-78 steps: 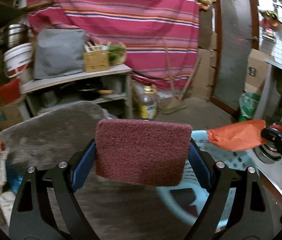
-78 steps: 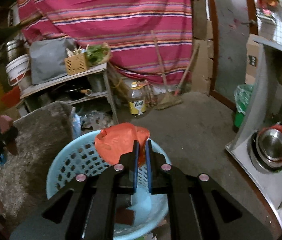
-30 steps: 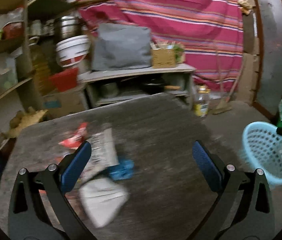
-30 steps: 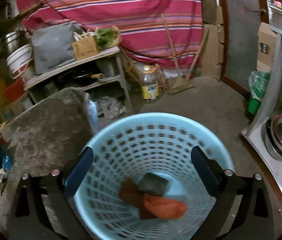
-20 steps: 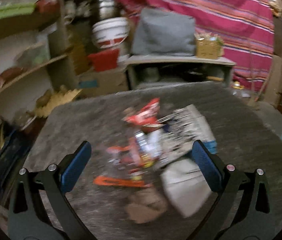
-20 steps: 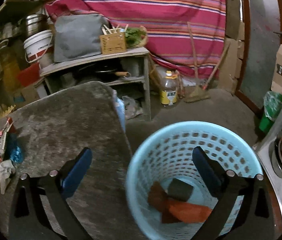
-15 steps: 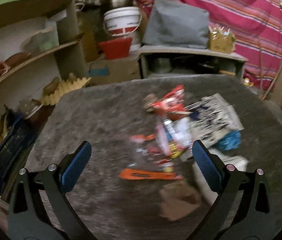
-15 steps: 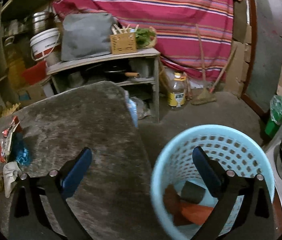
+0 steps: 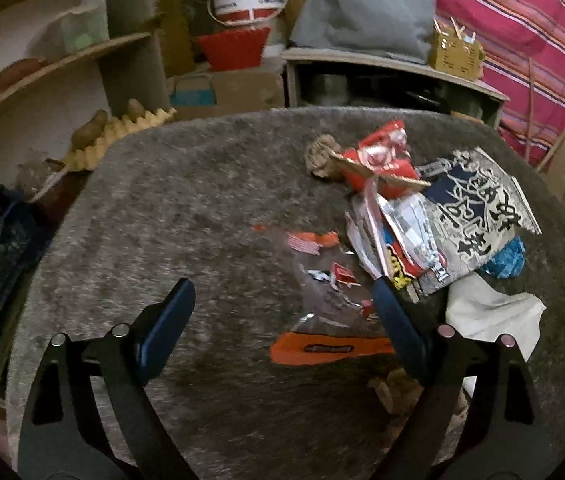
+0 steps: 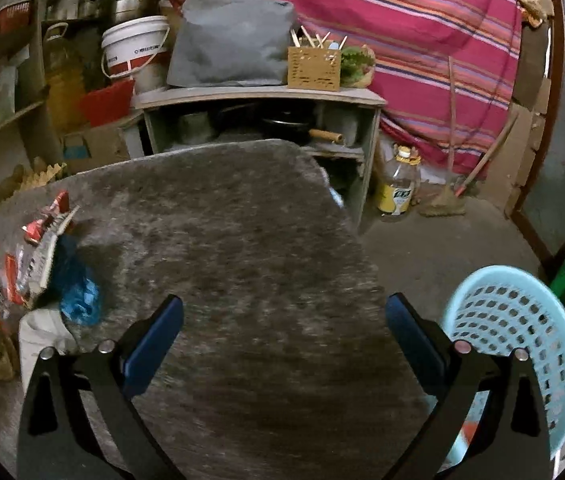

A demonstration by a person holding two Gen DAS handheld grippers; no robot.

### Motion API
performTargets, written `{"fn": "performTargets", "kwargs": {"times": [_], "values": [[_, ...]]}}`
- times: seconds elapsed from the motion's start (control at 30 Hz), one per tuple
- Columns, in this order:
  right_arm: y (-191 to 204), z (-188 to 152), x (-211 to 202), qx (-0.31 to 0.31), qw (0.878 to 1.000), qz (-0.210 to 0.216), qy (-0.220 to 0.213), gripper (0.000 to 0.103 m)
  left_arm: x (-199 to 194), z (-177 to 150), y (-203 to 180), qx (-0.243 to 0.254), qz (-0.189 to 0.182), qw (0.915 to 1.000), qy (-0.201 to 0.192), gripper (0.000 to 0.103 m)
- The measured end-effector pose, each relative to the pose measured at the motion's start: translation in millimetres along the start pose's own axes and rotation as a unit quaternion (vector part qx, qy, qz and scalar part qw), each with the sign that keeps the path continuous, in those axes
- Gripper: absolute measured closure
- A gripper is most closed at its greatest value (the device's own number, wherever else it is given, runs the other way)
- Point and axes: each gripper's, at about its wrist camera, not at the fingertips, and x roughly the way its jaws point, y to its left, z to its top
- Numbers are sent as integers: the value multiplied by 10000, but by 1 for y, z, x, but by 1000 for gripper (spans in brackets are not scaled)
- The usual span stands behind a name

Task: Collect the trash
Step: 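Grasp the clear orange-striped snack bag with the left tool while the right tool grasps the black-and-white printed bag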

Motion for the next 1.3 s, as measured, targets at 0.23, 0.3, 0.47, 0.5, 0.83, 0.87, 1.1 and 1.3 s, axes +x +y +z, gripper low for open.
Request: {"fn": "performTargets", "kwargs": {"times": [0.23,0.3,0.47,0.5,0.83,0.87,1.1,1.3], "values": [[35,3,-8,-176,9989,267,-354,4,11,-5,-3,88,-416,9987,293,82],[47,3,-12,-382,9979,253,-455,4,3,-4,-1,107,-332,9993,142,83],[62,2,-14,-410,9969,447,-500,4,-16,-2,13,31,-98,9998,-153,85],[65,2,-13,-420,9966,498,-498,4,-21,-2,17,47,76,9996,-249,85],[122,-6,-3,-883,9907,950,-417,6,-36,-1,57,-170,467,9978,-446,85],[128,-7,-1,-917,9900,990,-407,6,-36,-1,60,-196,477,9976,-452,85],[156,-10,17,-1015,9871,1221,-187,22,-38,1,81,-367,602,9961,-524,85],[175,-9,28,-1195,9828,1405,-36,40,-32,3,99,-492,696,9951,-506,84]]}}
